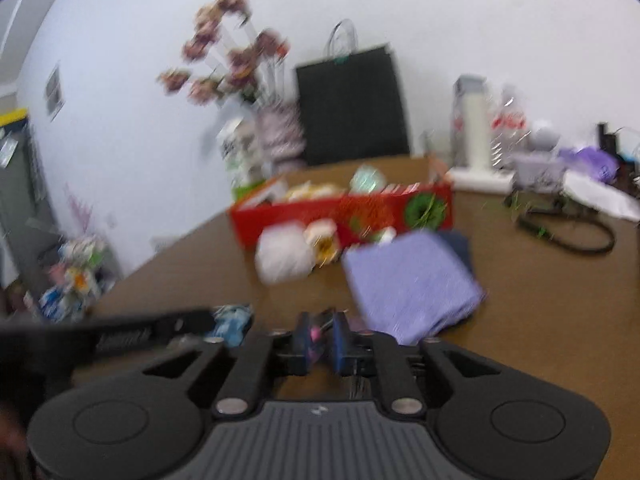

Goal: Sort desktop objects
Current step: 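Lift the packet with the left tool while the right tool lifts the cable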

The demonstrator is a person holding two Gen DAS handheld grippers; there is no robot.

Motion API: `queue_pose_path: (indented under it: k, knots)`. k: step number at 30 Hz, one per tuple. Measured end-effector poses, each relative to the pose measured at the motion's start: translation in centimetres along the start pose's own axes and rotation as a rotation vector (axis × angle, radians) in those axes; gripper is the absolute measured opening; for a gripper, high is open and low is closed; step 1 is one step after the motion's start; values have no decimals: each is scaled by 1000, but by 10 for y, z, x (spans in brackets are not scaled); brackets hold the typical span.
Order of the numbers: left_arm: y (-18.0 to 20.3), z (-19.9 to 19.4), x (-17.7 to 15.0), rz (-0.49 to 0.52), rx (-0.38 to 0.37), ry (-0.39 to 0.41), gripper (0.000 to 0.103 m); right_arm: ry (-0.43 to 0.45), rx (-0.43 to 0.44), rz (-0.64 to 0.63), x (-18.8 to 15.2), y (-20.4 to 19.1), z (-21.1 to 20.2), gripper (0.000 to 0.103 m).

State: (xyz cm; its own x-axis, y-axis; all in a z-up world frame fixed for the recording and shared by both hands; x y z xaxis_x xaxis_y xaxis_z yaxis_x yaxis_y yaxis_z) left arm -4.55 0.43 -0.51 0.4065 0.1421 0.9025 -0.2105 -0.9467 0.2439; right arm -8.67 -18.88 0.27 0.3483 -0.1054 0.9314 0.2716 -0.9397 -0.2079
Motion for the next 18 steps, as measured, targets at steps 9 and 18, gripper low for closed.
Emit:
queue_pose_path:
  k: [9,18]
  knots:
    - [-24,-3,-1,-22,37,8,2,-156,35,-10,-30,-35,44,50]
    - [-24,-4,7,2,28,32,1,-158,-42,-194,-34,-54,70,21]
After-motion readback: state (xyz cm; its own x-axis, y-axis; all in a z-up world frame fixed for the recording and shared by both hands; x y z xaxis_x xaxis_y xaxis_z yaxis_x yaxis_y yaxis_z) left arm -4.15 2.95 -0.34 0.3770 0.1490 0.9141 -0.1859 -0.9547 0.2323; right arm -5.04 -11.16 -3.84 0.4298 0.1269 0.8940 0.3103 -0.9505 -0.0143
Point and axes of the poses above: each gripper's, at about its wrist camera, not at the fingertips, and z roughly the way its jaws point, y to its right, x to its top, the point moved 7 cm from there along z, roughly the way its jaws point, and after that the axes turned 10 degrees about y, right-handed, at the moved point
